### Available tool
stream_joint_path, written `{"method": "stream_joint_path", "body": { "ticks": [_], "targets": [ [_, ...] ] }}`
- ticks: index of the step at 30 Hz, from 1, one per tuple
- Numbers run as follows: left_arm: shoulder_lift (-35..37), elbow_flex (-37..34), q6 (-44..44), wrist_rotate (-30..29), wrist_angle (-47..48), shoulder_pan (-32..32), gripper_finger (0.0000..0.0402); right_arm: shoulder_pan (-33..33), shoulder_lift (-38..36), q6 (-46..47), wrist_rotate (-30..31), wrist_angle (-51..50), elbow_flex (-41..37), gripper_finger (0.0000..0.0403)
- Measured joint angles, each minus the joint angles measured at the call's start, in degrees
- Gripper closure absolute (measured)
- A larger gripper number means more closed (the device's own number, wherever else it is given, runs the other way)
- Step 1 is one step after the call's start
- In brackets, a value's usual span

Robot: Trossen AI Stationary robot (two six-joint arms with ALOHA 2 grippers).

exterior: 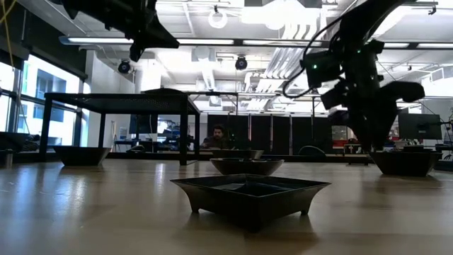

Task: Pick & Place Mini shaped plates
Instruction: Put the distorted square plate on the shelf

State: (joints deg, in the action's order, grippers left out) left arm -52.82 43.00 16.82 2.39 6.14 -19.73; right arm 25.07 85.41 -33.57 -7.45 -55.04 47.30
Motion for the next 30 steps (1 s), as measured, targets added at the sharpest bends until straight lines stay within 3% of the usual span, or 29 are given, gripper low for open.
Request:
{"method": "stream_joint_path", "body": {
  "ticks": [7,15,26,30],
  "targets": [
    [0.0,0.0,0.0,0.07,0.01,0.0,0.0401,-0.89,2.78,-3.99,-0.38,0.46,-0.11,0.0322],
    [0.0,0.0,0.43,0.11,0.01,-0.07,0.0401,-0.87,1.96,-1.26,-2.18,1.37,-0.23,0.0398],
    [0.0,0.04,12.04,-1.27,-0.01,-0.11,0.0399,-0.87,-8.91,20.17,-9.17,1.11,0.28,0.0397],
    [-0.23,0.09,16.32,-2.58,-0.02,-0.11,0.0385,-1.42,-13.2,30.47,-6.68,1.4,4.56,0.0397]
  ]
}}
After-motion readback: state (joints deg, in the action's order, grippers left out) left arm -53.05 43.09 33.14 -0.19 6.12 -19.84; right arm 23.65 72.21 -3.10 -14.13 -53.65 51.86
